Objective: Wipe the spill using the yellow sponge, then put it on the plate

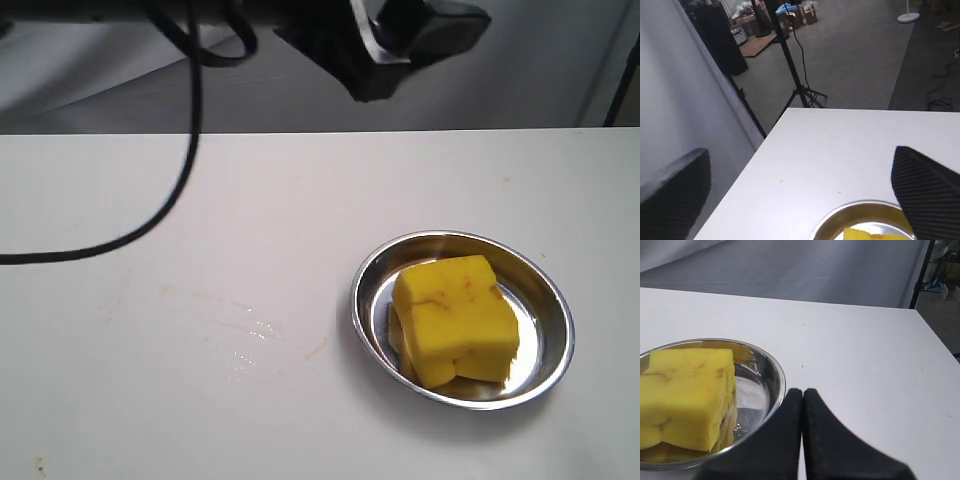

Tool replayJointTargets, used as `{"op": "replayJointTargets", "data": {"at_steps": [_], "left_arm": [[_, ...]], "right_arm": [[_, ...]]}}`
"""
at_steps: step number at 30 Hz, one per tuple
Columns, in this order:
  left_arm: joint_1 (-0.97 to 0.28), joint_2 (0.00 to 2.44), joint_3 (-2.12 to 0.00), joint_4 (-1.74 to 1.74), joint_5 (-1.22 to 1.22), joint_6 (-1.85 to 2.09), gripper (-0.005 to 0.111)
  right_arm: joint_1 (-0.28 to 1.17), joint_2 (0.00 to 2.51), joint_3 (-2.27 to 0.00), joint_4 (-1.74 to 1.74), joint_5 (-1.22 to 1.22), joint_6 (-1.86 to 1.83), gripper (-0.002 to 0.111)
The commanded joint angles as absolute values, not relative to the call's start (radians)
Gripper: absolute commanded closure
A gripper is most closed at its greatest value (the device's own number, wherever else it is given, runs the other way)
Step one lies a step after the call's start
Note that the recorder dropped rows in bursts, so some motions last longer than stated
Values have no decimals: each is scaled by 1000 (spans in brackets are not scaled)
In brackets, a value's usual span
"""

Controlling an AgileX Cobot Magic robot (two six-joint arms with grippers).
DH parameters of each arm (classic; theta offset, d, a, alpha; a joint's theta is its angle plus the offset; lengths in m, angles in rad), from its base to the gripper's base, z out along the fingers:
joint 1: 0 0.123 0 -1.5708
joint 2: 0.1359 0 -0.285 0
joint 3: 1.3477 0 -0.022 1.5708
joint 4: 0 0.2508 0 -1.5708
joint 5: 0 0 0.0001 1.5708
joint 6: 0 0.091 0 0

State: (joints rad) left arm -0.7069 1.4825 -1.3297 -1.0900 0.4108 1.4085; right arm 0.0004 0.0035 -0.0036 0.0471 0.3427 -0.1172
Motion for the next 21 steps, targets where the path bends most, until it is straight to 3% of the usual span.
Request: {"op": "replayJointTargets", "data": {"at_steps": [1,7,15,21], "left_arm": [[-652,1370,-1337,-750,507,1060,16],[-511,1244,-1337,-465,725,739,16],[-294,1117,-1337,-439,944,681,16],[-219,1046,-1337,-439,978,656,16]], "right_arm": [[2,0,0,51,342,-119,108],[2,0,0,51,342,-119,108],[2,0,0,51,342,-119,108],[2,0,0,51,342,-119,108]]}}
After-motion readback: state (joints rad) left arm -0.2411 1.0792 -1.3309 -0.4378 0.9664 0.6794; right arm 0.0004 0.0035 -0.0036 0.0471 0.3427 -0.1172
